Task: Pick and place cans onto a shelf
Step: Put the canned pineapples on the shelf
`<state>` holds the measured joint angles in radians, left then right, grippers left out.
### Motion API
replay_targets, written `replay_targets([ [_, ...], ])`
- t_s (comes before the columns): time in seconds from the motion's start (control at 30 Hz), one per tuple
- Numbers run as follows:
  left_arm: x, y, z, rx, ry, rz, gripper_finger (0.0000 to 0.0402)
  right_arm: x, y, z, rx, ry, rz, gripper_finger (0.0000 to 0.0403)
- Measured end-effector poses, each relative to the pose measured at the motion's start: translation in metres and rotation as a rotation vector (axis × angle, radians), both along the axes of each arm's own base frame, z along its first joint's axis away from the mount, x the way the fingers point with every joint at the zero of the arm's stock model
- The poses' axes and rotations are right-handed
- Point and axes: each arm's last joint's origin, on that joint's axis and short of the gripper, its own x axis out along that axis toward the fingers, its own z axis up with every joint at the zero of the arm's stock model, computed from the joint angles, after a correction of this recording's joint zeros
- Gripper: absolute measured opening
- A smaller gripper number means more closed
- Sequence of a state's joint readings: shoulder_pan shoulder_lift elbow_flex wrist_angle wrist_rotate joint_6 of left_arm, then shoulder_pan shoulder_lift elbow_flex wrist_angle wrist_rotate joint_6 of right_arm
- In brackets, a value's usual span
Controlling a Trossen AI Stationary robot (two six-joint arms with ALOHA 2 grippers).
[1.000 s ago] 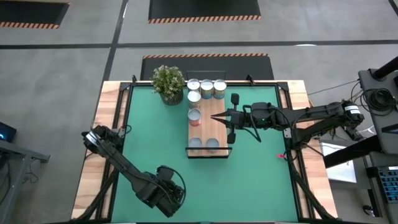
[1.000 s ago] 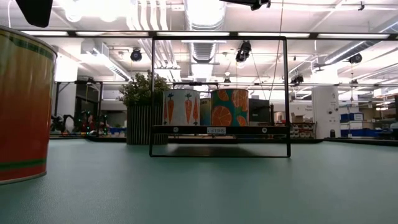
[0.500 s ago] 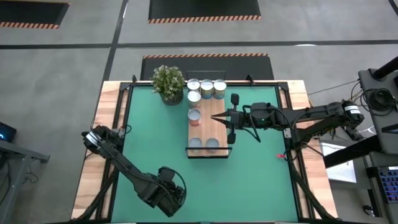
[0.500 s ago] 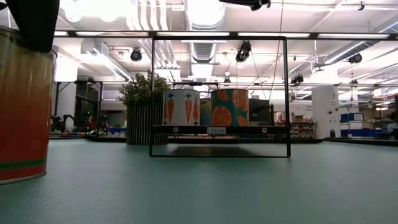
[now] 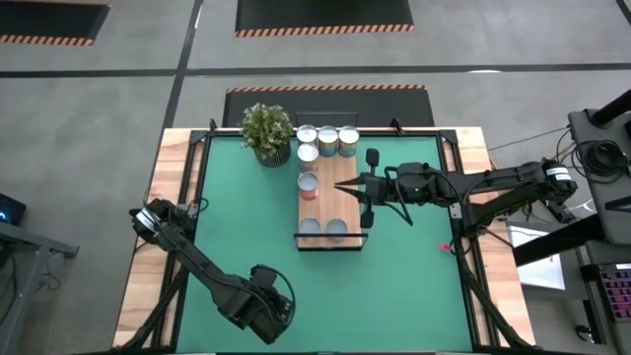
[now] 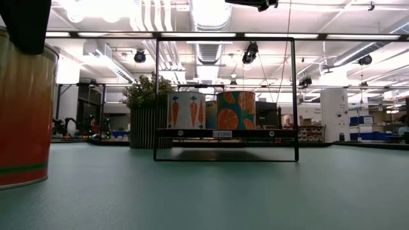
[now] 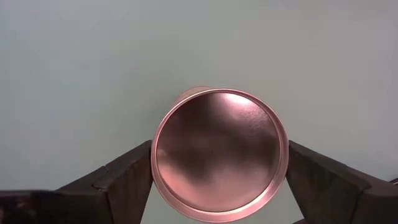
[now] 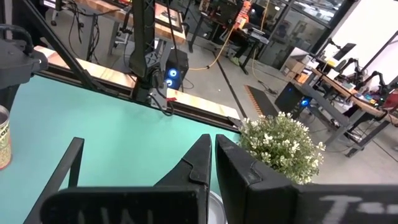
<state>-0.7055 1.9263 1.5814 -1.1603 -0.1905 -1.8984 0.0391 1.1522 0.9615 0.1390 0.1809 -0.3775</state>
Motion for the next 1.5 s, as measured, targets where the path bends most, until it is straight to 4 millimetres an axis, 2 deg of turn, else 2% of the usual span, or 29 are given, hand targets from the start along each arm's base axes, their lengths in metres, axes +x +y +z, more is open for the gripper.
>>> replay_targets([
  [0.23, 0.0, 0.0, 0.0, -0.015, 0.012, -0.011, 0.0314, 0.0, 0.0, 0.0, 0.0, 0.0, 0.0, 0.0012],
  [0.37, 0.0, -0.002, 0.011, -0.025, 0.024, -0.058, 0.0311, 0.0, 0.0, 0.0, 0.0, 0.0, 0.0, 0.0012],
  [0.53, 0.002, -0.003, 0.041, -0.016, 0.011, -0.229, 0.0311, 0.0, 0.0, 0.0, -0.004, 0.005, -0.001, 0.0012],
  [0.63, 0.007, -0.005, 0.067, -0.01, -0.04, -0.438, 0.031, -0.001, 0.0, -0.002, -0.016, 0.024, -0.001, 0.0012],
  [0.73, 0.012, 0.003, 0.095, 0.041, -0.091, -0.579, 0.031, -0.005, 0.0, -0.002, -0.017, 0.049, 0.0, 0.0012],
  [0.97, 0.013, 0.041, 0.163, 0.261, -0.184, -0.714, 0.031, -0.024, -0.001, 0.002, 0.014, 0.088, -0.005, 0.0012],
  [1.13, 0.018, 0.068, 0.193, 0.409, -0.25, -0.808, 0.031, -0.039, -0.001, 0.001, 0.019, 0.063, -0.001, 0.0012],
  [1.23, 0.024, 0.088, 0.202, 0.49, -0.249, -0.848, 0.031, -0.049, -0.002, 0.002, 0.023, 0.029, 0.006, 0.0012],
  [1.5, 0.05, 0.153, 0.201, 0.602, -0.129, -0.919, 0.031, -0.068, 0.001, 0.004, 0.032, -0.046, 0.108, 0.0012],
])
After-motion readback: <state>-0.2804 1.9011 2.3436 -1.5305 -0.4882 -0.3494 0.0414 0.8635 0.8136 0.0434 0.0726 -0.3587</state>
